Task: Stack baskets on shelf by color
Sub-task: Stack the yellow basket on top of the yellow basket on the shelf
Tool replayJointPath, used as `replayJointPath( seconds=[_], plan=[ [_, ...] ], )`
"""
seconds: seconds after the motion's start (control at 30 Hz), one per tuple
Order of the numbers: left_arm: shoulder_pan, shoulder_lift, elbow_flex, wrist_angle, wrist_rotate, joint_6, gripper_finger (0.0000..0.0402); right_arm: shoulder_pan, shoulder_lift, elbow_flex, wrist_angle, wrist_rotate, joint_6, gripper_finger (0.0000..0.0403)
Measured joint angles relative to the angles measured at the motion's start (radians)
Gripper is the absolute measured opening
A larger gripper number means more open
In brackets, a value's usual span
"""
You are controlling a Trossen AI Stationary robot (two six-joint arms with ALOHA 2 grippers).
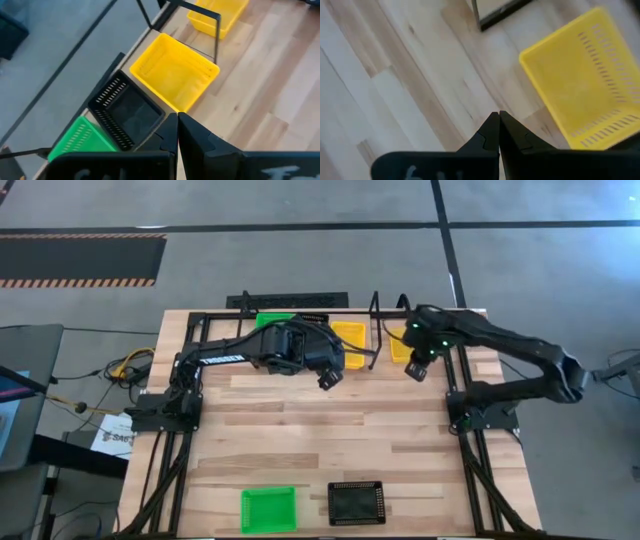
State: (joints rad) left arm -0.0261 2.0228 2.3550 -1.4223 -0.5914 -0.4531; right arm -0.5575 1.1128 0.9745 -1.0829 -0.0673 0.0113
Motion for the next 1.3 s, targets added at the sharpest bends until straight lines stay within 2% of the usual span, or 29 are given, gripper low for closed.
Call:
replayJointPath(
  seconds=[0.13, 0.33, 0.57, 0.8, 0.97, 1.3],
  plan=[
    [0.0, 0.0, 0.0, 0.0, 0.008, -0.017, 0.0, -0.027, 0.112, 0.0, -0.008, -0.036, -0.098, 0.0044],
    [0.006, 0.0, 0.0, 0.0, 0.008, -0.042, 0.0, -0.028, 0.273, 0.0, 0.01, -0.037, -0.241, 0.0083],
    [0.022, 0.0, 0.0, 0.0, 0.007, -0.093, 0.0, -0.076, 0.401, 0.0, 0.061, 0.002, -0.398, 0.0102],
    [0.035, 0.0, 0.0, 0.0, 0.004, -0.101, 0.0, -0.111, 0.39, 0.0, 0.141, 0.022, -0.402, 0.0103],
    [0.043, 0.0, 0.0, 0.0, 0.004, -0.093, 0.0, -0.122, 0.39, 0.0, 0.129, 0.121, -0.403, 0.0103],
    [0.044, 0.0, 0.0, -0.001, 0.005, -0.056, 0.0, -0.195, 0.419, -0.018, 0.134, 0.12, -0.379, 0.0103]
  ],
)
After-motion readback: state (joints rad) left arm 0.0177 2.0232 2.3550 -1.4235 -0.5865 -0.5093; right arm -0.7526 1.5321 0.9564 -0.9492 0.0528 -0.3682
